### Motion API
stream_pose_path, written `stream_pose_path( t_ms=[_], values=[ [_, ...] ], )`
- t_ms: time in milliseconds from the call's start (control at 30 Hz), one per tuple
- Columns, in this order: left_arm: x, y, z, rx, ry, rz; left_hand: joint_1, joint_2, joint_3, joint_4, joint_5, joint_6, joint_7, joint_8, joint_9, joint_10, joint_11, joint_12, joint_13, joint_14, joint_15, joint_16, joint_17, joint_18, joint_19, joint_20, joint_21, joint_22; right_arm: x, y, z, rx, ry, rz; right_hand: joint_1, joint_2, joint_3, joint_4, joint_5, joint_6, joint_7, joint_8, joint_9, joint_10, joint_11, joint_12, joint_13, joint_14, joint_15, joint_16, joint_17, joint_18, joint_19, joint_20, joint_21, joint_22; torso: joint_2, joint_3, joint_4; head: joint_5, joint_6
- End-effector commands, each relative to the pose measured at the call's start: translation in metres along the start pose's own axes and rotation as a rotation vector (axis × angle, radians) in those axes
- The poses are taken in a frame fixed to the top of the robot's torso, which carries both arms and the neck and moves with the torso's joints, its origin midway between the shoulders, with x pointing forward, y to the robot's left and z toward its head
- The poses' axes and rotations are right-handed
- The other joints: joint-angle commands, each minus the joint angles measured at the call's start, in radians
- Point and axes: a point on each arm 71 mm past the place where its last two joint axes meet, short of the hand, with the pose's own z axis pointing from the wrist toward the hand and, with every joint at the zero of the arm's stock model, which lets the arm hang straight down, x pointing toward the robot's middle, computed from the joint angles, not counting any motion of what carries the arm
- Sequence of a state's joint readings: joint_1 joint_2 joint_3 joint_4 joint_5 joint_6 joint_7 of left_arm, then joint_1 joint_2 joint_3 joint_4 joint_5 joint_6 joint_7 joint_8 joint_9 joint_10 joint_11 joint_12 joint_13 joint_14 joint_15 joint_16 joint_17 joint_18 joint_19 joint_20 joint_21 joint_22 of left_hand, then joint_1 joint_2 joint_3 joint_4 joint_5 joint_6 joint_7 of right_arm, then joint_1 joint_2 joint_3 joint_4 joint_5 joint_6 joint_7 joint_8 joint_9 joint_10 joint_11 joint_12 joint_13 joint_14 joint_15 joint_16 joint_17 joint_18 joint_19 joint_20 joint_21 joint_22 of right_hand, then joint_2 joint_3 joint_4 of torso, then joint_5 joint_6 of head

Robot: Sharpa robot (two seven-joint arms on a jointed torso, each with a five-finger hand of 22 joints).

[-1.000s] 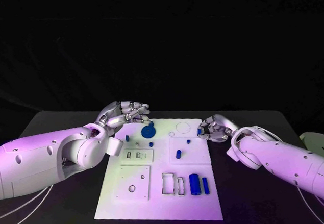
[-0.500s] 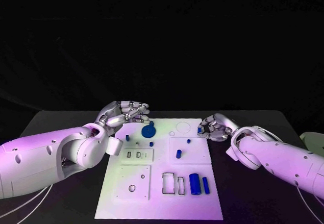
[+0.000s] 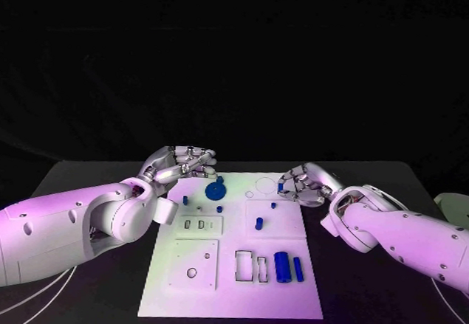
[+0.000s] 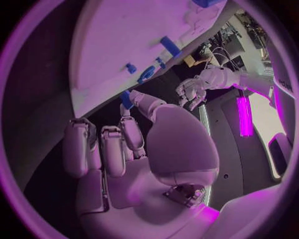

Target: Assemble the parts on the task board

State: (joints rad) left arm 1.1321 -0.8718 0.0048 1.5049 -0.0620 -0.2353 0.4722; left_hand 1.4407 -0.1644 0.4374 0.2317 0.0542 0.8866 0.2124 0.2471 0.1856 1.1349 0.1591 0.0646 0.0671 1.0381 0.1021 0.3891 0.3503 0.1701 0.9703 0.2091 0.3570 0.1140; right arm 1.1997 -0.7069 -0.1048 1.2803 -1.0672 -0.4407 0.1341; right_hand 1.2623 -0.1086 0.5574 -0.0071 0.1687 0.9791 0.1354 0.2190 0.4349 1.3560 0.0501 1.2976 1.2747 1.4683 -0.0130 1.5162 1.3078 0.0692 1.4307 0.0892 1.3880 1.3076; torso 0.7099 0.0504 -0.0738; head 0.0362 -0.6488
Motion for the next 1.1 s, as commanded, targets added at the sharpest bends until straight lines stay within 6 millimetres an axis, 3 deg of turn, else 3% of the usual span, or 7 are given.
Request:
stream_pose_path(
  t_ms=[33,200,400,633,800,1100],
  values=[
    [0.0,-0.001,0.0,0.007,0.008,-0.01,-0.009,-0.002,0.007,0.0,-0.001,0.001,0.008,-0.006,0.001,-0.006,-0.002,-0.001,0.0,-0.007,0.003,-0.006,0.001,0.011,-0.006,0.003,-0.004,-0.001,0.002,0.016,-0.001,-0.015,-0.021,-0.049,0.002,0.023,0.013,0.001,0.003,0.008,-0.006,0.011,0.012,-0.003,-0.004,-0.006,-0.008,0.074,-0.008,0.005,0.136,-0.018,0.01,-0.001,0.009,0.1,-0.006,-0.0046,-0.0039,0.006,-0.002],
    [-0.002,-0.001,0.0,0.007,0.001,-0.008,-0.009,-0.002,0.007,0.0,-0.001,0.001,0.008,-0.006,0.001,-0.006,-0.002,-0.001,0.0,-0.007,0.003,-0.006,0.001,0.011,-0.006,0.003,-0.004,-0.001,0.013,0.044,0.0,-0.057,0.006,-0.061,0.001,0.03,0.015,0.001,0.002,0.014,-0.01,0.02,0.017,-0.005,-0.006,-0.013,-0.014,0.075,-0.011,0.006,0.139,-0.02,0.015,-0.003,0.016,0.107,-0.011,-0.0108,-0.0028,0.016,-0.005],
    [-0.008,-0.001,-0.001,0.01,-0.013,-0.003,-0.009,-0.002,0.008,-0.001,-0.001,0.001,0.008,-0.006,0.002,-0.006,-0.002,0.0,0.0,-0.006,0.003,-0.006,0.002,0.011,-0.006,0.003,-0.004,-0.001,0.033,0.073,0.005,-0.093,0.05,-0.065,0.001,0.033,0.017,0.0,0.004,0.015,-0.012,0.024,0.019,-0.006,-0.008,-0.015,-0.016,0.075,-0.012,0.006,0.139,-0.021,0.016,-0.004,0.017,0.109,-0.014,-0.0194,0.0051,0.029,-0.012],
    [-0.012,-0.001,-0.001,0.01,-0.031,-0.002,-0.009,-0.002,0.008,-0.001,-0.001,0.001,0.008,-0.006,0.002,-0.006,-0.002,0.0,0.0,-0.006,0.003,-0.006,0.002,0.011,-0.006,0.003,-0.004,-0.001,0.061,0.101,0.009,-0.164,0.094,-0.092,-0.001,0.035,0.018,0.001,0.006,0.015,-0.012,0.027,0.021,-0.003,-0.009,-0.013,-0.013,0.076,-0.013,0.007,0.142,-0.021,0.018,-0.004,0.019,0.111,-0.013,-0.0257,0.0106,0.033,-0.015],
    [-0.013,-0.001,-0.001,0.011,-0.035,-0.002,-0.009,-0.002,0.008,-0.002,-0.001,0.001,0.007,-0.006,0.002,-0.006,-0.002,0.0,0.0,-0.007,0.003,-0.006,0.002,0.011,-0.007,0.003,-0.004,-0.001,0.084,0.115,0.012,-0.207,0.128,-0.118,-0.003,0.036,0.017,0.002,0.006,0.015,-0.013,0.028,0.022,-0.001,-0.009,-0.011,-0.011,0.076,-0.013,0.007,0.142,-0.022,0.019,-0.005,0.021,0.113,-0.011,-0.0246,0.0089,0.039,-0.019],
    [-0.014,-0.001,-0.001,0.013,-0.036,-0.002,-0.009,-0.003,0.008,-0.003,-0.001,0.001,0.007,-0.007,0.002,-0.006,-0.002,0.0,0.0,-0.007,0.003,-0.006,0.002,0.011,-0.007,0.003,-0.004,-0.001,0.111,0.119,0.015,-0.196,0.152,-0.158,-0.006,0.032,0.016,0.001,0.005,0.014,-0.014,0.031,0.024,-0.001,-0.01,-0.013,-0.013,0.075,-0.014,0.006,0.14,-0.02,0.016,-0.006,0.016,0.109,-0.01,-0.0228,0.0122,0.047,-0.025]
  ],
)
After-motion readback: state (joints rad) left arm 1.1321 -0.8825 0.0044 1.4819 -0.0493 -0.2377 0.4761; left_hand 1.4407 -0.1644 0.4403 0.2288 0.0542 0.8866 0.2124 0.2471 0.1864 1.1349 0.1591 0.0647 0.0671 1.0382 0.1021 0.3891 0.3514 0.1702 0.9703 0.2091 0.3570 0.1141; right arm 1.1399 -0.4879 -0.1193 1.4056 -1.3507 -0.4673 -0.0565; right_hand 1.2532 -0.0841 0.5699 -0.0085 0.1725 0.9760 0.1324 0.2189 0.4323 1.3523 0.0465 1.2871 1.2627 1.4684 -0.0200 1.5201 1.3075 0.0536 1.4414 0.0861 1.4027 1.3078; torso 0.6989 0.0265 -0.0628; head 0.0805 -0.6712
